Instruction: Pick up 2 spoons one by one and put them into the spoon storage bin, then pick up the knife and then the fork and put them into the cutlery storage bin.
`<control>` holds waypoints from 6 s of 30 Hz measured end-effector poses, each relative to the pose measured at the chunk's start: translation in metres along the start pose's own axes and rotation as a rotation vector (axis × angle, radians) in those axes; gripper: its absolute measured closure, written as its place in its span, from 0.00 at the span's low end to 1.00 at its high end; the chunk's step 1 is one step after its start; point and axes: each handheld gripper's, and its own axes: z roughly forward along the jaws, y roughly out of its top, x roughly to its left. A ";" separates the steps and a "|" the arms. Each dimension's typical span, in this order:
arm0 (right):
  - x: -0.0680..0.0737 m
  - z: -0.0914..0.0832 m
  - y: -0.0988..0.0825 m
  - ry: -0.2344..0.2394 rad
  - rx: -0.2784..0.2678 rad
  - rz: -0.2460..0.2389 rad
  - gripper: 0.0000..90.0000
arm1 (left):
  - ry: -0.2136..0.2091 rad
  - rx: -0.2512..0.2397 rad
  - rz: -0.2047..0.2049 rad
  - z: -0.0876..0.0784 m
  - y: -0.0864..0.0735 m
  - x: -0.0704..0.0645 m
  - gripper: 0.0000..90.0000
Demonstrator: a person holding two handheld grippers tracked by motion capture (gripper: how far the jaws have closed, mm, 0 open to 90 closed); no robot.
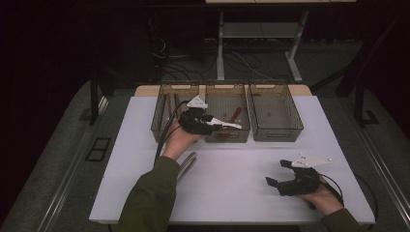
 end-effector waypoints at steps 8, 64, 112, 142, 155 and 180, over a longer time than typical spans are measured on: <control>0.001 0.001 0.000 -0.002 0.006 0.000 0.14 | -0.014 0.016 -0.011 -0.018 -0.019 -0.010 0.38; 0.001 0.001 0.000 -0.015 0.013 -0.008 0.14 | 0.104 0.159 -0.102 -0.084 -0.143 -0.032 0.76; 0.000 0.000 0.001 -0.008 0.005 -0.001 0.14 | 0.085 0.167 -0.005 -0.088 -0.129 -0.024 0.88; -0.013 -0.008 0.023 0.102 0.051 -0.024 0.14 | -0.192 0.112 0.202 -0.054 -0.076 -0.059 0.88; -0.011 0.007 0.045 0.242 0.087 -0.070 0.17 | -0.312 0.140 0.317 -0.015 -0.049 -0.080 0.88; 0.021 0.055 0.077 0.508 0.321 -0.265 0.58 | -0.443 0.177 0.467 0.013 -0.033 -0.114 0.88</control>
